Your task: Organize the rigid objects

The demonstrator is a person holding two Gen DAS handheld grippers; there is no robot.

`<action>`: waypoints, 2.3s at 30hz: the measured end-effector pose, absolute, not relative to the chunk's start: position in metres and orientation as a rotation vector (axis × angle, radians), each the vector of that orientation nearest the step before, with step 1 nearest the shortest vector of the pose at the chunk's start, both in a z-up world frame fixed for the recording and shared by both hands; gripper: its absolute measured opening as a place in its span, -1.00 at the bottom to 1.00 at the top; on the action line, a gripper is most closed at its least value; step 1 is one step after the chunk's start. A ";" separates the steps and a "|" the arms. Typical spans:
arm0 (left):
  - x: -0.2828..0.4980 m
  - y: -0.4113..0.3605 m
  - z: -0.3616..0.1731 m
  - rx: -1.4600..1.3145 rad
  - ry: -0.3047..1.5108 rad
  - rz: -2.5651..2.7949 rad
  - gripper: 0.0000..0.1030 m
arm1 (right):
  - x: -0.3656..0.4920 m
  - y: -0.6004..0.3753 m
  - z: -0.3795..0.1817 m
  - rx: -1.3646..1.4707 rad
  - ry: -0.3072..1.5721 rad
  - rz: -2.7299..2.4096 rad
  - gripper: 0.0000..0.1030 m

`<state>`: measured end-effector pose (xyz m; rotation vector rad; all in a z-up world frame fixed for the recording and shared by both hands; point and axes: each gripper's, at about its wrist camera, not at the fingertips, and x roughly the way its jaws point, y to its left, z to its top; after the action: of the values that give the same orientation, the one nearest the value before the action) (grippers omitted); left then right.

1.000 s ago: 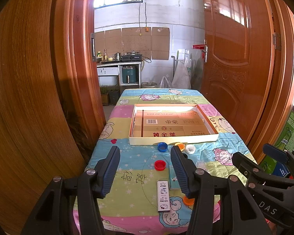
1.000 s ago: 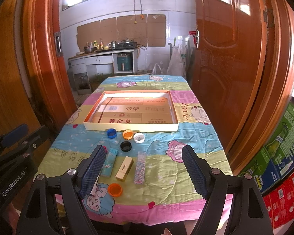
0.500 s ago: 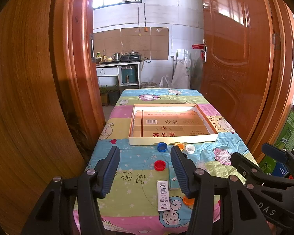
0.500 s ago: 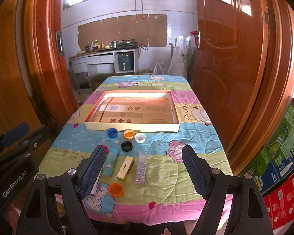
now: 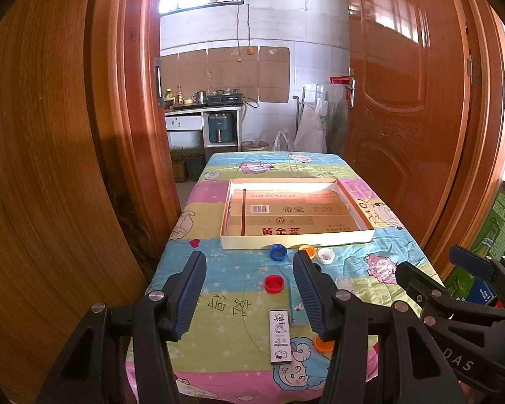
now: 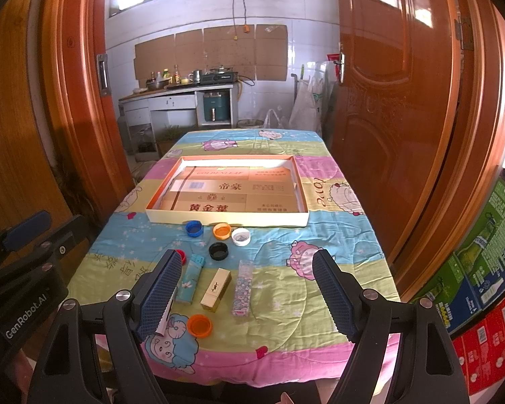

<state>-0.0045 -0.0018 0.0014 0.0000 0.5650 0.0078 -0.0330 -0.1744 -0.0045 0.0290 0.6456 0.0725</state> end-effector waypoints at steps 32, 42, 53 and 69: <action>0.021 0.030 -0.050 -0.041 0.686 -0.026 0.05 | -0.014 -0.187 -0.047 0.031 0.718 0.063 0.57; 0.027 -0.013 -0.114 0.038 0.807 -0.154 0.00 | 0.002 -0.198 -0.094 0.053 0.812 0.066 0.57; 0.042 -0.015 -0.146 0.011 0.889 -0.180 -0.44 | 0.013 -0.205 -0.109 0.080 0.856 0.081 0.58; 0.046 -0.001 -0.138 -0.015 0.847 -0.159 -0.50 | 0.058 -0.169 -0.142 0.001 0.950 0.151 -0.37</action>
<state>0.0457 -0.0015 -0.1382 -0.0146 0.8467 -0.1592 0.0581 -0.1689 -0.1415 0.0010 0.9504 0.1513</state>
